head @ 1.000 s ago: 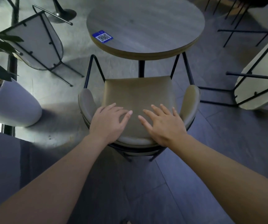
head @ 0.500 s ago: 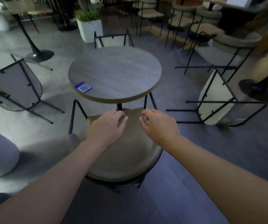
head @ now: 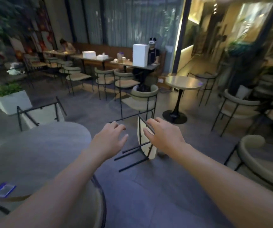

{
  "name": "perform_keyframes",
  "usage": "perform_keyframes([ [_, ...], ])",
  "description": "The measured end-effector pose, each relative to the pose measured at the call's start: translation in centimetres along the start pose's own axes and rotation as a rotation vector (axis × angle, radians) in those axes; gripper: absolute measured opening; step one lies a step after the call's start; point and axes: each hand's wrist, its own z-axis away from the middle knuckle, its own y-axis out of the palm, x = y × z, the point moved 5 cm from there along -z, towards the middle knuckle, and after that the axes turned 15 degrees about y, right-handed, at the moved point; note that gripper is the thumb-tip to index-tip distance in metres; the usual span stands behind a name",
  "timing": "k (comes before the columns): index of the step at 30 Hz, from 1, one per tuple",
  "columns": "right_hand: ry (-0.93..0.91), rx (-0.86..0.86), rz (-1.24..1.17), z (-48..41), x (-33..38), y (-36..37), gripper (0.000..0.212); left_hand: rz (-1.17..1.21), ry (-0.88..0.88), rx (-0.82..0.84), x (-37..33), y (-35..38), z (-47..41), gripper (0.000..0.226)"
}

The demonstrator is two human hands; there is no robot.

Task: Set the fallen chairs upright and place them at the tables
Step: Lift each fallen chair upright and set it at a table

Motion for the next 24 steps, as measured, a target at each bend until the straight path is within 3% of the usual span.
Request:
perform_keyframes([
  [9, 0.123, -0.143, 0.069, -13.0, -12.9, -3.8, 0.043, -0.042, 0.148, -0.024, -4.6, 2.9, -21.5, 0.036],
  [18, 0.282, -0.144, 0.1, -26.6, -25.9, -2.0, 0.04, -0.048, 0.297, 0.063, -8.2, 10.6, -41.7, 0.036],
  [24, 0.392, -0.168, 0.162, -36.5, -34.1, 0.0, 0.041, 0.004, 0.401, 0.002, -8.4, 16.3, -55.2, 0.035],
])
